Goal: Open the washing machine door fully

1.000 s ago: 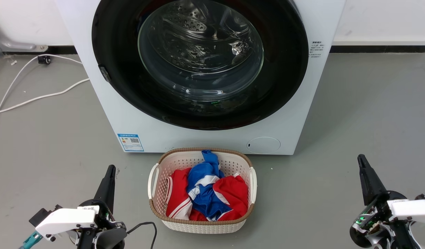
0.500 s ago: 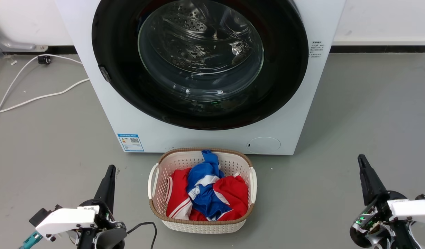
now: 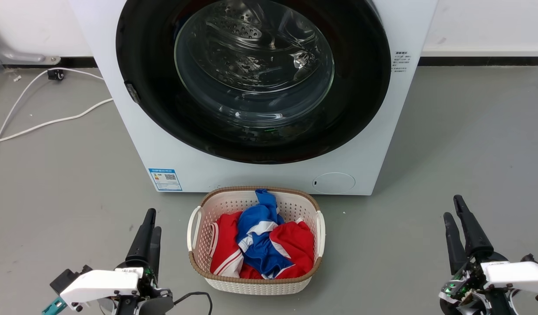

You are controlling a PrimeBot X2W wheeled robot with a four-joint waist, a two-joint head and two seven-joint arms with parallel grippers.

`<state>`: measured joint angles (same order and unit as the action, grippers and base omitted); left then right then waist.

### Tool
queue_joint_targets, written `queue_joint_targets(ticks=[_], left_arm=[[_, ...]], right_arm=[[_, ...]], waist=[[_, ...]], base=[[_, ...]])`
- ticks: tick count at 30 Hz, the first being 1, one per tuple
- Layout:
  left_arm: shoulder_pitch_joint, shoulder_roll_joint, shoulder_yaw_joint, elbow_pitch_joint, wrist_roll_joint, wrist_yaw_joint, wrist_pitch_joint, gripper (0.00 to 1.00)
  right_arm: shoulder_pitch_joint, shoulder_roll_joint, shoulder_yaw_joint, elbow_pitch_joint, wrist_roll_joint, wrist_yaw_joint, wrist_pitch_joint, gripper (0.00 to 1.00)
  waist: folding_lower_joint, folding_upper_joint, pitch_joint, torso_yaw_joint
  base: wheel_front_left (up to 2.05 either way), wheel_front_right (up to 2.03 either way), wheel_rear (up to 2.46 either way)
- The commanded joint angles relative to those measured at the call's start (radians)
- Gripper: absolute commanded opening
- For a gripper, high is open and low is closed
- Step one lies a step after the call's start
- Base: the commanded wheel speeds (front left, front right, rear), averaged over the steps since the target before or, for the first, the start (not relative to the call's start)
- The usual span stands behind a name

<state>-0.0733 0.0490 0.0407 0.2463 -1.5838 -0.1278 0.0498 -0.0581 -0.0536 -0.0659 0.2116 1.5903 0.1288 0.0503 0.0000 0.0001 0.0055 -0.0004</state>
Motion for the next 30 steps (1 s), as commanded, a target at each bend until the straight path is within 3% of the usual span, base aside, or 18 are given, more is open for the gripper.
queue_joint_targets(ticks=[1, 12, 30], left_arm=[[-0.023, 0.004, -0.003, -0.025, 0.023, -0.001, -0.011, 1.00], [-0.029, 0.004, -0.024, -0.092, 0.252, -0.001, -0.058, 1.00], [-0.033, 0.025, -0.098, -0.134, 0.741, 0.006, -0.124, 1.00]], right_arm=[[-0.009, -0.008, 0.007, -0.030, -0.021, 0.001, -0.012, 1.00], [-0.005, -0.023, 0.021, -0.066, -0.237, 0.001, -0.060, 1.00], [0.013, -0.018, 0.010, -0.129, -0.710, 0.001, -0.070, 1.00]], waist=[[0.0000, -0.0001, 0.001, 0.000], [0.0000, -0.0001, 0.008, 0.000], [0.0000, -0.0001, 0.014, 0.000]], base=[[0.00, 0.00, 0.00], [0.00, 0.00, 0.00], [0.00, 0.00, 0.00]])
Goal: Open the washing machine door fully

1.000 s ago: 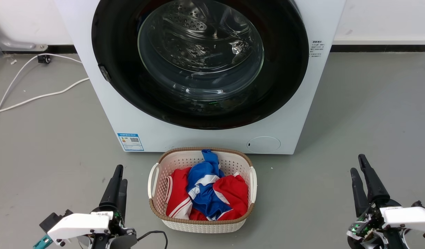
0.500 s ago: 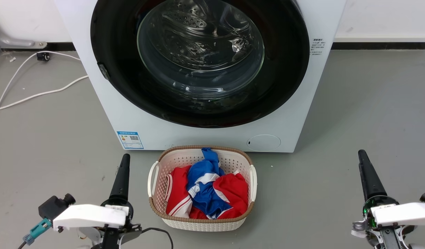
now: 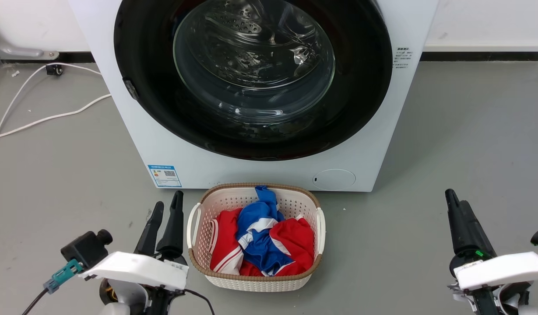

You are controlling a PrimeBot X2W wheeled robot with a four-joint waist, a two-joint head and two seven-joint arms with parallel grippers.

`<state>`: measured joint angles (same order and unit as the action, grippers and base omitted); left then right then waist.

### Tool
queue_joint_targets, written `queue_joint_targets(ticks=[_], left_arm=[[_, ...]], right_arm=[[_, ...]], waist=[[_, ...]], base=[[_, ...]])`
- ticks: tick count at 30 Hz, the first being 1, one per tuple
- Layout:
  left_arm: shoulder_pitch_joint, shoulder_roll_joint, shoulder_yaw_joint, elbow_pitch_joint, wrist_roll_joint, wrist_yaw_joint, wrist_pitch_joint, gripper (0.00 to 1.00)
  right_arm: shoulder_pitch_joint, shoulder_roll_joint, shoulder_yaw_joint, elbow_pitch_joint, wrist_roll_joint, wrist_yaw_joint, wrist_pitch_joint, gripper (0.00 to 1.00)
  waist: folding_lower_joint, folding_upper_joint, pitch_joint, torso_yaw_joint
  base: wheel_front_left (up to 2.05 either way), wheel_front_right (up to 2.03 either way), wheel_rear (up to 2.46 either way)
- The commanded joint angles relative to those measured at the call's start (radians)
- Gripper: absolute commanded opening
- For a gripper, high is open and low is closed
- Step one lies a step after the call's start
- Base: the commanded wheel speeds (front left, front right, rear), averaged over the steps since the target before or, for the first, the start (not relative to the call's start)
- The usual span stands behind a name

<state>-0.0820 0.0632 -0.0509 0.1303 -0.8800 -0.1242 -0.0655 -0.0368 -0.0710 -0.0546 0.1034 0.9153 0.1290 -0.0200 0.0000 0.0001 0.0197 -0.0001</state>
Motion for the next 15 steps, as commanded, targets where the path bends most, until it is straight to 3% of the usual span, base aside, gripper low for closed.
queue_joint_targets(ticks=[1, 15], left_arm=[[-0.024, 0.015, -0.013, -0.019, 0.062, 0.005, -0.012, 1.00], [-0.020, 0.072, -0.096, -0.034, 0.300, 0.050, -0.056, 1.00]], right_arm=[[-0.006, 0.000, -0.002, -0.026, -0.057, 0.001, 0.002, 1.00], [0.020, 0.006, -0.011, -0.071, -0.305, 0.001, 0.020, 1.00]], waist=[[0.0000, -0.0001, 0.000, -0.001], [0.0000, -0.0001, -0.005, -0.003]], base=[[0.00, 0.00, 0.00], [0.00, 0.00, 0.00]])
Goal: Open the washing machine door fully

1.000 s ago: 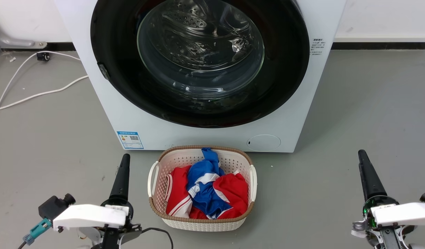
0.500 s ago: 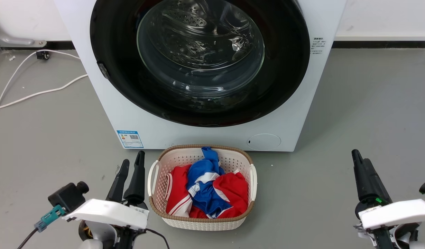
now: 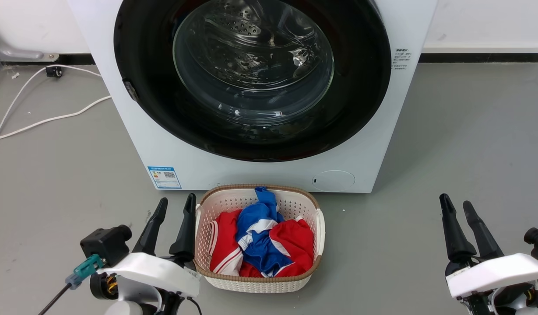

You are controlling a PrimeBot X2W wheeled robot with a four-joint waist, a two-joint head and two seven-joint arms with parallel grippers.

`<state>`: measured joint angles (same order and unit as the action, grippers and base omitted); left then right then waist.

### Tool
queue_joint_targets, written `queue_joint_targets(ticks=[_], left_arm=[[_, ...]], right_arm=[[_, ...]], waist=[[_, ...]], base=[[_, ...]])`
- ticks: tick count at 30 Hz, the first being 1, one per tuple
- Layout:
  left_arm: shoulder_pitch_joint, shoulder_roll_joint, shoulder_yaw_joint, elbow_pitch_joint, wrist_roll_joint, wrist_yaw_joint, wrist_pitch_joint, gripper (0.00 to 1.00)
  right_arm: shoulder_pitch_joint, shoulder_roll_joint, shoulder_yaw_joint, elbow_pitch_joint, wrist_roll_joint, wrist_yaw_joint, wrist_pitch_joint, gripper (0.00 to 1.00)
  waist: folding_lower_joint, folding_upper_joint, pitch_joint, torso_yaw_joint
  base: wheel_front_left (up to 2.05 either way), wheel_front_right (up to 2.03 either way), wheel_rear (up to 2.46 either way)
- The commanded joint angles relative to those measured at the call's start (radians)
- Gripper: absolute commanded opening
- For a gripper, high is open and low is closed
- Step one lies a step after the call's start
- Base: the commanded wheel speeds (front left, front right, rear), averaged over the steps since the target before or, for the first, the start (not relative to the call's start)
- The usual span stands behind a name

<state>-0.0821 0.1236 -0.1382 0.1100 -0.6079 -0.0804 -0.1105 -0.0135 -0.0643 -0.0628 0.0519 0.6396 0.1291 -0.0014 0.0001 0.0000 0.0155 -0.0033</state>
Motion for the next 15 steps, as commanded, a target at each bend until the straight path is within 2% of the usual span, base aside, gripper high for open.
queue_joint_targets(ticks=[1, 15], left_arm=[[-0.021, 0.015, -0.014, -0.014, 0.040, 0.010, -0.013, 1.00], [-0.025, 0.051, -0.074, -0.022, 0.189, 0.059, -0.050, 1.00]], right_arm=[[-0.001, 0.000, -0.003, -0.023, -0.045, 0.001, 0.003, 1.00], [0.024, 0.008, -0.016, -0.069, -0.224, 0.002, 0.036, 1.00]], waist=[[-0.0001, 0.0000, -0.001, 0.000], [-0.0001, 0.0000, -0.003, -0.007]], base=[[0.00, 0.00, 0.00], [0.00, 0.00, 0.00]])
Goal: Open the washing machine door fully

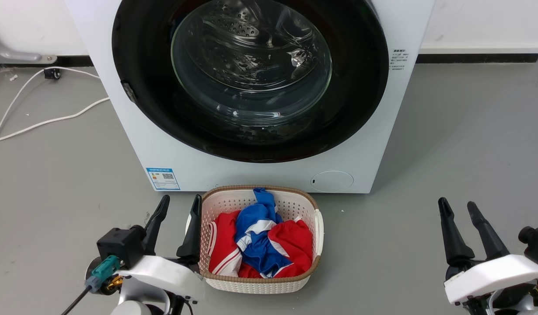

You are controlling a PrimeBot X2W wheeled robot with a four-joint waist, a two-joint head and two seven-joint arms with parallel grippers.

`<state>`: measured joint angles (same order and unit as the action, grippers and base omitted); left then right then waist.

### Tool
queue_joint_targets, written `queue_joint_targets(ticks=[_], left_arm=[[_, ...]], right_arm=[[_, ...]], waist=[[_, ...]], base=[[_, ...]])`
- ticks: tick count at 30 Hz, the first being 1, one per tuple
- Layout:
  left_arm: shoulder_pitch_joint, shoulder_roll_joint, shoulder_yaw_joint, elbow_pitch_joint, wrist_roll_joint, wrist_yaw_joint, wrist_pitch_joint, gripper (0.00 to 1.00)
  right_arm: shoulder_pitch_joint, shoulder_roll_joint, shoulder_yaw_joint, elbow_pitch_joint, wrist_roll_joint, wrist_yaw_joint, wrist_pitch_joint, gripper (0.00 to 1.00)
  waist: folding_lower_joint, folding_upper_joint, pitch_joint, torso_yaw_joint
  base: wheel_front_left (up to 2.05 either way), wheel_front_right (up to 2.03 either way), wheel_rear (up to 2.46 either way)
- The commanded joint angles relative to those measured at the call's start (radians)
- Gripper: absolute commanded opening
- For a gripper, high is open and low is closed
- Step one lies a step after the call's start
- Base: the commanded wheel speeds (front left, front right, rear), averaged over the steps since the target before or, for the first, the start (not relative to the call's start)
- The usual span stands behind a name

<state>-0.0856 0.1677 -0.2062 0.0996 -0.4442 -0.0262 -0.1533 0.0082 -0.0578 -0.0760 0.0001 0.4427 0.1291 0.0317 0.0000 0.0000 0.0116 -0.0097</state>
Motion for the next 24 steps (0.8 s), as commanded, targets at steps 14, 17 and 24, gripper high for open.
queue_joint_targets(ticks=[14, 17, 24], left_arm=[[-0.015, 0.014, -0.024, -0.002, 0.109, 0.030, -0.038, 1.00], [-0.009, 0.013, -0.024, 0.003, 0.124, 0.030, -0.046, 1.00], [0.002, 0.007, -0.020, 0.013, 0.162, 0.028, -0.061, 1.00]], right_arm=[[0.017, 0.005, -0.007, -0.044, -0.152, 0.002, 0.003, 1.00], [0.019, 0.006, -0.005, -0.049, -0.176, 0.002, 0.001, 1.00], [0.029, 0.007, -0.007, -0.057, -0.226, 0.002, 0.000, 1.00]], waist=[[0.0000, 0.0000, 0.003, -0.003], [0.0000, 0.0000, 0.003, -0.005], [0.0000, 0.0000, 0.002, -0.007]], base=[[0.00, 0.00, 0.00], [0.00, 0.00, 0.00], [0.00, 0.00, 0.00]])
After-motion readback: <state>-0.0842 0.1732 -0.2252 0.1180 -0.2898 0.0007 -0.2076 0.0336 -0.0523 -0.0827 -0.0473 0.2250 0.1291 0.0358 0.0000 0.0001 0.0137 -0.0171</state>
